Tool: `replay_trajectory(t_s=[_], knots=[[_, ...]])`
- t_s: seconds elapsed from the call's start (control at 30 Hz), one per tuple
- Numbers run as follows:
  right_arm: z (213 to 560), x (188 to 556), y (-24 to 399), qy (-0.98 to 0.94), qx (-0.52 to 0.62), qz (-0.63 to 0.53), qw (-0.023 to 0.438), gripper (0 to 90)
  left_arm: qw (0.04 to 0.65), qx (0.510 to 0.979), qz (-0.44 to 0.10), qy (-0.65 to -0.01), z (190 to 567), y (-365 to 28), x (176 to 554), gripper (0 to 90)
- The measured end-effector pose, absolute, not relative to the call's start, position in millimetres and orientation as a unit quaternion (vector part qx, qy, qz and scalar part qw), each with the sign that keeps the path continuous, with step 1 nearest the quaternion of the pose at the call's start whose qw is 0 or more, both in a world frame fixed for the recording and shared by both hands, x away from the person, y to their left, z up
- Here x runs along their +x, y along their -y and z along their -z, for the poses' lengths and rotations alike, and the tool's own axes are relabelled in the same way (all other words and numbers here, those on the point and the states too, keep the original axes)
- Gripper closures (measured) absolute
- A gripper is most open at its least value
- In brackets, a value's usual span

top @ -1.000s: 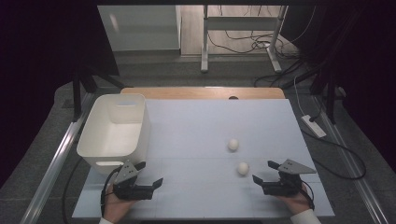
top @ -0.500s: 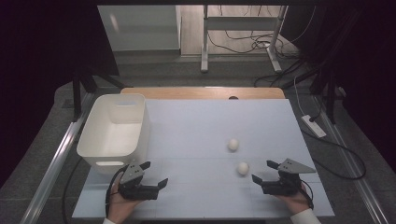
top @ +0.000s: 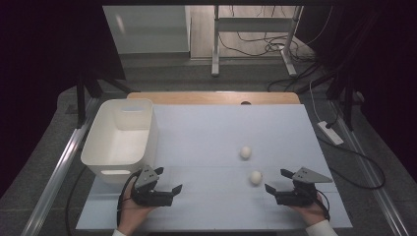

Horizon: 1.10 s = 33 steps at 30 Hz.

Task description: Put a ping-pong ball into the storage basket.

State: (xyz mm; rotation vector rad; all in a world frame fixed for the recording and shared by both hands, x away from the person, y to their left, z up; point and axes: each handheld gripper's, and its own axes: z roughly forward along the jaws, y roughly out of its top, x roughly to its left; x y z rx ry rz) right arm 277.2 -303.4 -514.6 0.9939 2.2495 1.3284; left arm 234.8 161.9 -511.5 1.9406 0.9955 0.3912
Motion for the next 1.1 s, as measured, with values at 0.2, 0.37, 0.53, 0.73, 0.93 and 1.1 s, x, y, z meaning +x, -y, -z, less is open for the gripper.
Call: replay_trajectory(t_s=[0.2, 0.37, 0.53, 0.73, 0.93, 1.1], knots=[[515.0, 279.7, 301.4, -0.796, 0.346, -0.466, 0.173, 13.3, 0.446, 0.786, -0.156, -0.399, 509.9, -157.9, 237.7, 9.8], [514.7, 280.4, 301.0, -0.796, 0.347, -0.465, 0.173, 13.3, 0.447, 0.788, -0.153, -0.396, 507.9, -152.0, 241.5, 9.9], [514.3, 280.7, 300.4, -0.796, 0.346, -0.466, 0.174, 13.3, 0.445, 0.792, -0.150, -0.389, 506.7, -144.6, 244.7, 9.9], [513.9, 281.3, 299.6, -0.797, 0.343, -0.466, 0.175, 13.3, 0.446, 0.794, -0.145, -0.387, 505.5, -138.3, 248.7, 9.9], [513.9, 281.4, 299.0, -0.797, 0.342, -0.466, 0.174, 13.3, 0.450, 0.794, -0.139, -0.386, 505.1, -133.5, 253.0, 9.9], [513.8, 281.3, 298.1, -0.798, 0.340, -0.467, 0.173, 13.3, 0.450, 0.794, -0.136, -0.385, 503.5, -129.7, 257.7, 10.0]])
